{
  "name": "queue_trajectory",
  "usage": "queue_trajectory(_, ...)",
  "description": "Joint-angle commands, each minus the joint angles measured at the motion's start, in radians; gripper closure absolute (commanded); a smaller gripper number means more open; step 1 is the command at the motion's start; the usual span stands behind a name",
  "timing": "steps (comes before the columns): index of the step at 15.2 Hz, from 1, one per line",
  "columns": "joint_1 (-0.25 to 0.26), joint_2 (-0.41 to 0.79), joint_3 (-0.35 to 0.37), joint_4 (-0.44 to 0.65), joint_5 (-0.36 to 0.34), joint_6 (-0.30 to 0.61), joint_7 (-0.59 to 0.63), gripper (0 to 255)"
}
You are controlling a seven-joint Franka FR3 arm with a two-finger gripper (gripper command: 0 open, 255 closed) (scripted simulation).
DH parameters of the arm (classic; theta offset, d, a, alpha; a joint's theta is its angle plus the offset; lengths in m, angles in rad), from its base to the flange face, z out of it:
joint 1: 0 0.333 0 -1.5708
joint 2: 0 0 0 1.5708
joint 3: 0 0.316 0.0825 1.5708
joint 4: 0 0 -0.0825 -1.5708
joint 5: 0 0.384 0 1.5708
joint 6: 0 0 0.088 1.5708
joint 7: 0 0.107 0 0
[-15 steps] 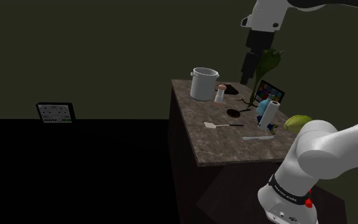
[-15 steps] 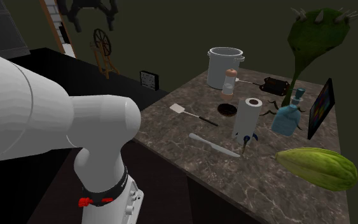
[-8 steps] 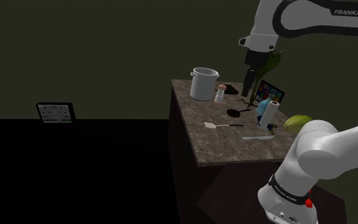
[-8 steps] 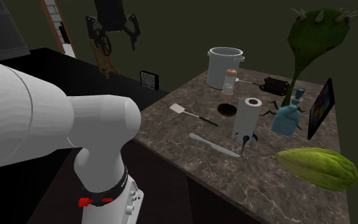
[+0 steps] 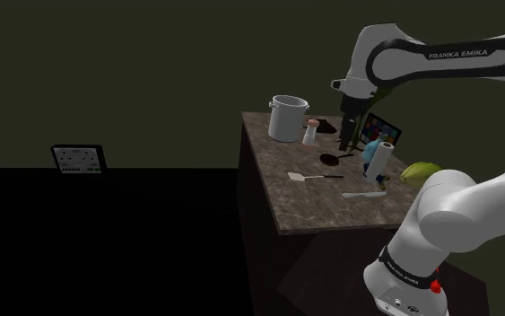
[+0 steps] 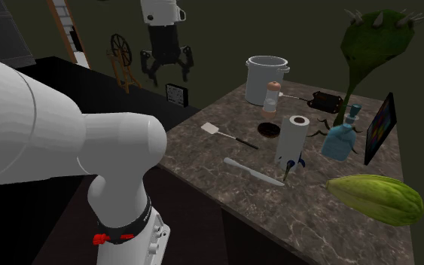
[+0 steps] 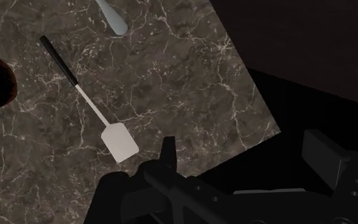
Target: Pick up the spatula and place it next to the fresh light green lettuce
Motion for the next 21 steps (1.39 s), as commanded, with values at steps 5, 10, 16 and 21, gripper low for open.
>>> queue_trajectory(5, -0.005, 0.136, -0.149, -0.037, -0.091, 0.188, -0.185, 0)
queue_trajectory(10, 0.019, 0.307, -0.279, -0.021, -0.125, 0.358, -0.341, 0)
queue_trajectory(16, 0.091, 0.574, -0.437, 0.047, -0.052, 0.562, -0.577, 0)
queue_trajectory(21, 0.137, 0.855, -0.510, 0.144, 0.196, 0.701, -0.881, 0)
